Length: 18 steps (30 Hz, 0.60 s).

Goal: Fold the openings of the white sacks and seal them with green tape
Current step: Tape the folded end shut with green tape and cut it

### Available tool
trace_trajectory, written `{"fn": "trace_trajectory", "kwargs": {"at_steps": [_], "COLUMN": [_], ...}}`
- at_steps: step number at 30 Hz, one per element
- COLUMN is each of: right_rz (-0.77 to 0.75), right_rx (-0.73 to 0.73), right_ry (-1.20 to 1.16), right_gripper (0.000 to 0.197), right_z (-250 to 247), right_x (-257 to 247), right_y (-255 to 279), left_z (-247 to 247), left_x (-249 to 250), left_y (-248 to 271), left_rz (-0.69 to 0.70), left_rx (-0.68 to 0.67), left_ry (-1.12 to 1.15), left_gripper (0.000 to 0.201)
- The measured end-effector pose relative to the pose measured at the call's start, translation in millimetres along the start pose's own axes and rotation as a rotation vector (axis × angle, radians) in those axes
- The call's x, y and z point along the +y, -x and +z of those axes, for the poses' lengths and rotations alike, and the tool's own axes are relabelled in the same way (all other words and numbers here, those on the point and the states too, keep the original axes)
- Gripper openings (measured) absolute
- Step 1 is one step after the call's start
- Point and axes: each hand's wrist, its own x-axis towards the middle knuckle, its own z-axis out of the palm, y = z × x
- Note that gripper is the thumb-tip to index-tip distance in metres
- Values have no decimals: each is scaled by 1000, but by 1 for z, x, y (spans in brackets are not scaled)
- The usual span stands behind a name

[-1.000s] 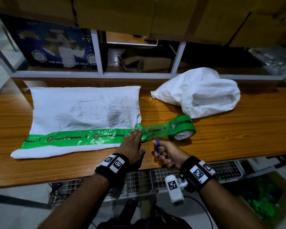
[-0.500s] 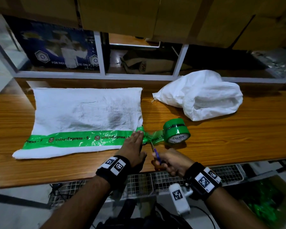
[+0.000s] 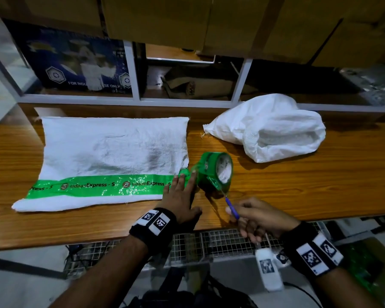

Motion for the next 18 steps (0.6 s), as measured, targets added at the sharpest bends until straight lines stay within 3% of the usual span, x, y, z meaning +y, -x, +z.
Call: {"fn": "trace_trajectory", "kwargs": {"at_steps": [5, 10, 18], "right_rz": [49, 79, -29], "right_rx": [-55, -60, 148], "right_ry": [6, 32, 28], "right_gripper": [55, 53, 61], "right_z": [-8, -15, -48], "right_x": [12, 26, 42], "right_y": [-1, 0, 12], "left_z": [1, 4, -3], "left_x": [19, 30, 38], "left_y": [-7, -8, -16], "left_rz": [-104, -111, -135], "left_rx": [-58, -32, 36], "left_ry": [-94, -95, 127], "left_gripper": [107, 103, 104]}}
